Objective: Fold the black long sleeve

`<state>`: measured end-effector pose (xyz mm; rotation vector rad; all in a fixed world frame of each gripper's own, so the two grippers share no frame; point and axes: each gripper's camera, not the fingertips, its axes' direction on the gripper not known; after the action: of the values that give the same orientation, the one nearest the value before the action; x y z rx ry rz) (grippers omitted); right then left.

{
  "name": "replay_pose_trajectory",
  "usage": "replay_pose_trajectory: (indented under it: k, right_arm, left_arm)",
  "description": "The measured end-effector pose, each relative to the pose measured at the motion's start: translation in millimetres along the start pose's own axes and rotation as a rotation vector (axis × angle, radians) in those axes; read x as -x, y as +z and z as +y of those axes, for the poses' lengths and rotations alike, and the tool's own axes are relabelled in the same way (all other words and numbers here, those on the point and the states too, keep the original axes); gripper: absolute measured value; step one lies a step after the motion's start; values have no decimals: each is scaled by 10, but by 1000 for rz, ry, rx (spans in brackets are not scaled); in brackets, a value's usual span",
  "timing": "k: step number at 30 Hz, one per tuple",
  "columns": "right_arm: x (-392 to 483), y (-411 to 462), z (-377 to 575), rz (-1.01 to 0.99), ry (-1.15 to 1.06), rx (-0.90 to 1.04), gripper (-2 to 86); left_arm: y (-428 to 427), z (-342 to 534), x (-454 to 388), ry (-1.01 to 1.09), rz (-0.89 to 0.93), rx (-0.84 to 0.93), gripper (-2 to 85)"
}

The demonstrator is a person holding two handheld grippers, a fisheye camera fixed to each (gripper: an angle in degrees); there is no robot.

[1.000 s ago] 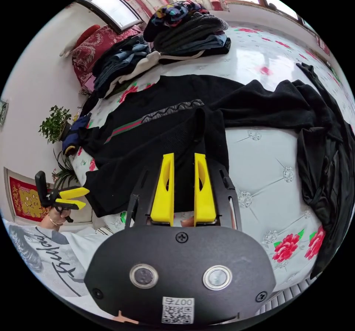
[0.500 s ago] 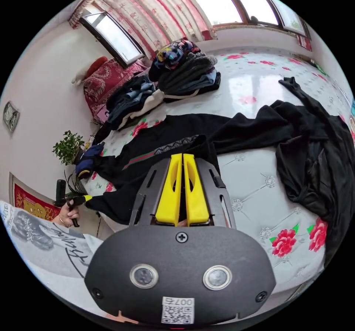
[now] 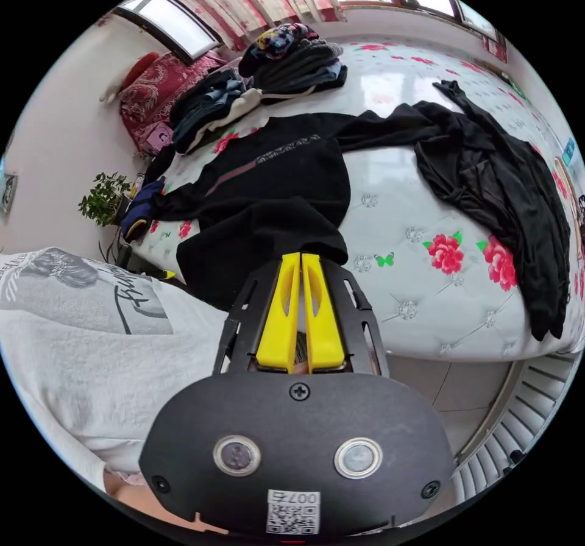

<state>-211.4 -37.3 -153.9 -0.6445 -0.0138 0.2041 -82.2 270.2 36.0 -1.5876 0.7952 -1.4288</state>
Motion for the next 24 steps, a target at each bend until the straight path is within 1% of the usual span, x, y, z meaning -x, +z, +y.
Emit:
replay_pose_trajectory:
  k: [1,3,5,7,10,13,15,16,17,18,19,20,22,23,24]
  right_arm:
    - [-9,45,28,-8,6,-6,-3]
    - [-99,35,25,-34,24,-30,-3]
    - [-273,-18,-16,-84,63,-74,-2]
    - [-462,-74,-93,-165,53,-120,-2]
    - [-603,-101,-154,-225,16,-136,-2]
    - [-690,-144,-132,-260,-12,-163,-2]
    - [-726,-167,-115,-291,-18,-178,-2]
    - [-733,-185,-112,-313,-32,-187,-2]
    - [-733,-196,-112,-318,-41,-189,-2]
    - [-729,-223,-116,-316,-58,-190,-2]
    - [-722,-252,-119,-308,-81,-187,-2]
    - [-723,-271,-118,-306,-93,-185,-2]
    - [-767,-383,-78,-298,-123,-196,-2]
    - [-785,-418,-61,-296,-130,-201,-2]
    - [-831,-486,-21,-293,-145,-208,-2]
  left_arm:
    - [-33,25,-90,34,-27,-21,46]
    - [-35,153,-456,174,-110,-65,60]
    - [142,247,-664,230,-126,-42,73]
    - [412,343,-846,257,-133,-13,88]
    - [904,442,-1157,288,-170,21,104]
    - [1473,378,-1415,299,-265,107,122]
    - [1877,234,-1626,303,-461,199,107]
    - [1960,215,-1669,314,-520,218,84]
    - [2116,206,-1723,345,-636,254,38]
    - [2184,213,-1742,371,-666,271,27]
    - [2271,226,-1751,410,-667,297,6]
    - [2263,213,-1728,410,-623,310,0]
    - [2060,160,-1674,347,-511,268,-6]
    - [1830,139,-1654,310,-420,206,-8]
    - [1699,135,-1647,292,-381,171,-8]
